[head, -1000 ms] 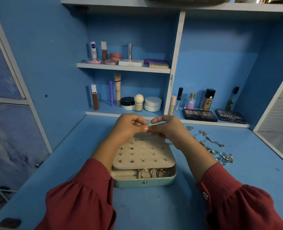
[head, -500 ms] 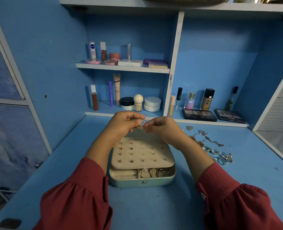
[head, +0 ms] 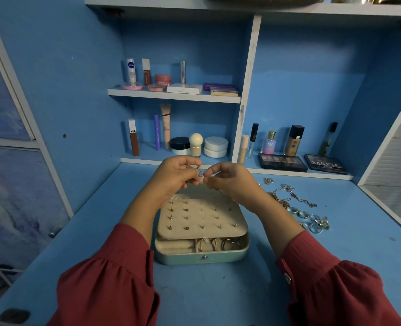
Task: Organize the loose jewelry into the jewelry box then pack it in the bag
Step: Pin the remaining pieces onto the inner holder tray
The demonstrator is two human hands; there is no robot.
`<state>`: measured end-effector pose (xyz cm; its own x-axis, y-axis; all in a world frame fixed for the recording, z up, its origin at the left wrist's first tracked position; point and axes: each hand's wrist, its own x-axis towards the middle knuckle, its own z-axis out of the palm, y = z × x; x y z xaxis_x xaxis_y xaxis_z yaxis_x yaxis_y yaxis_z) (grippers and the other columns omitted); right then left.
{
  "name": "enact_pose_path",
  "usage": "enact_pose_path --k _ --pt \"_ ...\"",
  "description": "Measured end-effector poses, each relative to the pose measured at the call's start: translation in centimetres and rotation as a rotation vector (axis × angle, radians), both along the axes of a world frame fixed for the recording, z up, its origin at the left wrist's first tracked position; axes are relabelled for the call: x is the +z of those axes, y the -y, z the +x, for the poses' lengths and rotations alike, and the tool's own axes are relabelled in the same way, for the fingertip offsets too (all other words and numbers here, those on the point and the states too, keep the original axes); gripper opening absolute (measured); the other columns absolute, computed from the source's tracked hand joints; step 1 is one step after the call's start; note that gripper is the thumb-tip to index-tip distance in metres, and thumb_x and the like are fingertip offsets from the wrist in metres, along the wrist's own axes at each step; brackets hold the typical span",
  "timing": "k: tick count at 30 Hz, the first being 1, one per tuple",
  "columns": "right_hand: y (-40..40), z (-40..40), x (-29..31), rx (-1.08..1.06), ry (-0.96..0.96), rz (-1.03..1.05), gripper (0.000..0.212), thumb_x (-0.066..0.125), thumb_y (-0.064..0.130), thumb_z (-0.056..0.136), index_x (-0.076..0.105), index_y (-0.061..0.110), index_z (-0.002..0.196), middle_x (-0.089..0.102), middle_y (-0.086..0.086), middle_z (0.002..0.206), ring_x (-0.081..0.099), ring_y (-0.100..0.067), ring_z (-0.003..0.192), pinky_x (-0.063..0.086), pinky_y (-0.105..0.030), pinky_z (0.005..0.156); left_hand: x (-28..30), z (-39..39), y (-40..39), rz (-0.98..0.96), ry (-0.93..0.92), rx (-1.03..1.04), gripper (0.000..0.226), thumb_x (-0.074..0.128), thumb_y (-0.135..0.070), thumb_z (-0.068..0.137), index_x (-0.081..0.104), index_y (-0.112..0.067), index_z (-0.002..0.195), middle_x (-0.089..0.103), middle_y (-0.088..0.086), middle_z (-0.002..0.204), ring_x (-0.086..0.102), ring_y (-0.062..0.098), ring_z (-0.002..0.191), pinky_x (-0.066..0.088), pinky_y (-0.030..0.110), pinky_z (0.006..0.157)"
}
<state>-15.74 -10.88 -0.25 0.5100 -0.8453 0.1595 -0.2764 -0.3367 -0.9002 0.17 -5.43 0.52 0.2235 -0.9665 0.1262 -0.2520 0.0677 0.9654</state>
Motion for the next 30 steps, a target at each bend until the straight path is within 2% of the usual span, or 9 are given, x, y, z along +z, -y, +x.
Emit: enact_pose_path --k 2,6,9,14,16,18,21,26,30 --pt "0.0 0.0 0.0 -0.004 0.016 -0.007 0.006 0.066 0.020 0.089 0.068 0.019 0.084 0.069 0.001 0.072 0.059 -0.008 0.066 0.050 -0.024 0.071 0.1 0.1 0.0 -0.003 0.008 0.004 0.022 0.059 -0.001 0.086 0.069 -0.019 0.096 0.070 0.000 0.072 0.063 0.006 0.062 0.041 0.024 0.061" --pt "0.1 0.0 0.0 -0.026 0.000 0.010 0.011 0.060 0.019 0.093 0.068 0.016 0.086 0.069 0.002 0.072 0.058 -0.006 0.065 0.047 -0.012 0.063 0.0 0.3 0.1 -0.015 -0.044 0.018 0.011 0.063 -0.004 0.087 0.067 -0.013 0.090 0.072 0.001 0.072 0.067 0.009 0.065 0.041 0.024 0.059" --pt "0.1 0.0 0.0 -0.029 -0.010 0.011 0.015 0.056 0.017 0.094 0.070 0.013 0.088 0.070 0.001 0.074 0.059 -0.004 0.064 0.048 -0.013 0.064 -0.1 0.4 0.2 -0.025 -0.093 0.018 0.008 0.064 -0.004 0.086 0.066 -0.012 0.088 0.073 0.002 0.072 0.068 0.012 0.068 0.042 0.021 0.057" --pt "-0.1 -0.1 0.0 -0.039 -0.026 -0.026 0.018 0.059 0.029 0.094 0.068 0.016 0.086 0.060 0.008 0.062 0.048 0.004 0.047 0.037 -0.009 0.048 -0.2 0.6 0.2 -0.022 -0.083 0.009 0.018 0.062 -0.003 0.087 0.071 -0.016 0.096 0.072 0.003 0.074 0.066 0.011 0.070 0.043 0.022 0.059" --pt "0.1 -0.3 0.0 -0.027 0.004 0.001 0.011 0.066 0.029 0.089 0.068 0.019 0.084 0.059 0.009 0.061 0.048 0.004 0.049 0.039 -0.010 0.050 -0.2 0.7 0.2 -0.019 -0.058 0.036 0.015 0.062 -0.004 0.088 0.072 -0.015 0.091 0.072 0.001 0.074 0.066 0.009 0.069 0.043 0.022 0.059" --pt "0.4 -0.5 0.0 -0.018 0.017 0.020 0.006 0.069 0.023 0.087 0.069 0.019 0.083 0.062 0.006 0.065 0.052 0.000 0.055 0.045 -0.016 0.059 -0.2 0.9 0.2 -0.029 -0.071 0.056 0.013 0.061 -0.004 0.088 0.071 -0.014 0.089 0.071 -0.001 0.072 0.066 0.010 0.068 0.043 0.022 0.058" --pt "0.8 -1.0 0.0 -0.048 0.012 0.041 0.006 0.068 0.020 0.088 0.071 0.018 0.083 0.066 0.002 0.070 0.053 -0.007 0.060 0.047 -0.022 0.062 -0.2 1.4 0.3 -0.045 -0.119 0.103 0.012 0.059 -0.007 0.091 0.068 -0.014 0.087 0.071 -0.002 0.069 0.066 0.011 0.069 0.044 0.023 0.059" --pt "1.1 -2.0 0.2 -0.079 0.061 0.052 0.009 0.067 0.019 0.089 0.070 0.013 0.083 0.065 0.003 0.067 0.052 -0.001 0.052 0.042 -0.010 0.052 0.0 2.1 0.1 -0.092 -0.208 0.152 0.011 0.057 -0.006 0.092 0.066 -0.011 0.088 0.069 0.003 0.076 0.065 0.014 0.071 0.043 0.024 0.059" --pt "1.4 -2.6 0.1 -0.076 0.086 0.073 0.013 0.068 0.019 0.088 0.071 0.006 0.086 0.066 0.000 0.069 0.052 0.000 0.051 0.042 -0.011 0.052 0.0 2.5 0.0 -0.125 -0.260 0.174 0.011 0.056 -0.005 0.092 0.066 -0.010 0.088 0.068 0.001 0.072 0.064 0.014 0.071 0.042 0.023 0.058"
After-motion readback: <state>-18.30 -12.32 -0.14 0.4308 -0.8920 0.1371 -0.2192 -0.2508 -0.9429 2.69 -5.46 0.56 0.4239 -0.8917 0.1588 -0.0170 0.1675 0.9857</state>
